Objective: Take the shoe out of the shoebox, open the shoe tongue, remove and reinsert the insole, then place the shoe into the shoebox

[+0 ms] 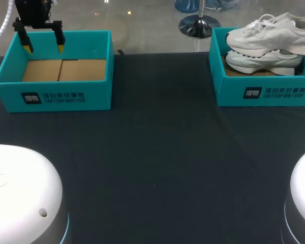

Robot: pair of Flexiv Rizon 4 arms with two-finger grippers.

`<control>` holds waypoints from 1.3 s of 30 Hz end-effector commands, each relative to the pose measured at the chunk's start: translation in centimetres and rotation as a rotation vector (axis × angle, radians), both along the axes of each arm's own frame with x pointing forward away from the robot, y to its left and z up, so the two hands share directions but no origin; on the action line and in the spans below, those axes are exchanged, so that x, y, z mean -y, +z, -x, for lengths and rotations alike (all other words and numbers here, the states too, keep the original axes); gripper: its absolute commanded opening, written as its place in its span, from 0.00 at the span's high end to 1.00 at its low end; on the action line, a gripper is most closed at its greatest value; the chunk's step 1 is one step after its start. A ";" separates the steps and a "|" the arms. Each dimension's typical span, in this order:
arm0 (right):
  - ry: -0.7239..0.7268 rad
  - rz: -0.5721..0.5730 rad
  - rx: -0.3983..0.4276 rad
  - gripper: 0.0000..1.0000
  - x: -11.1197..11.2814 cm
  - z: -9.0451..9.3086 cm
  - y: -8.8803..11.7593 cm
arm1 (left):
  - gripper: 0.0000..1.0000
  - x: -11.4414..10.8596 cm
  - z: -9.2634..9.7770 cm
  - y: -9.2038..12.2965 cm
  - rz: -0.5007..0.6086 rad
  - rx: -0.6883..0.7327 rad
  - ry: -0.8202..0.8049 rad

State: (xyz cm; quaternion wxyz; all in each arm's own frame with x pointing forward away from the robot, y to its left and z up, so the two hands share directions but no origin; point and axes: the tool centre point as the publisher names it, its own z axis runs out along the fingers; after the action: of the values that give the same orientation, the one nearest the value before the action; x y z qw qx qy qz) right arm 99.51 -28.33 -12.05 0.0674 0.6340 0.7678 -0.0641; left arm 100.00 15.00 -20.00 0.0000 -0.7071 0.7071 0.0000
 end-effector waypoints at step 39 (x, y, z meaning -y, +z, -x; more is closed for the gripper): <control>0.005 -0.100 0.047 1.00 -15.5 22.5 -3.8 | 0.00 0.0 0.0 0.0 0.000 0.000 0.000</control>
State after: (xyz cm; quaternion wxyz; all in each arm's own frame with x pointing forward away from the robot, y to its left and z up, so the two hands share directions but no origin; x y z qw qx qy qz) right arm 77.02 -12.78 -15.92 0.0545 0.6358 0.7698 -0.0119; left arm 100.00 14.99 -20.00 0.0001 -0.7070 0.7072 0.0000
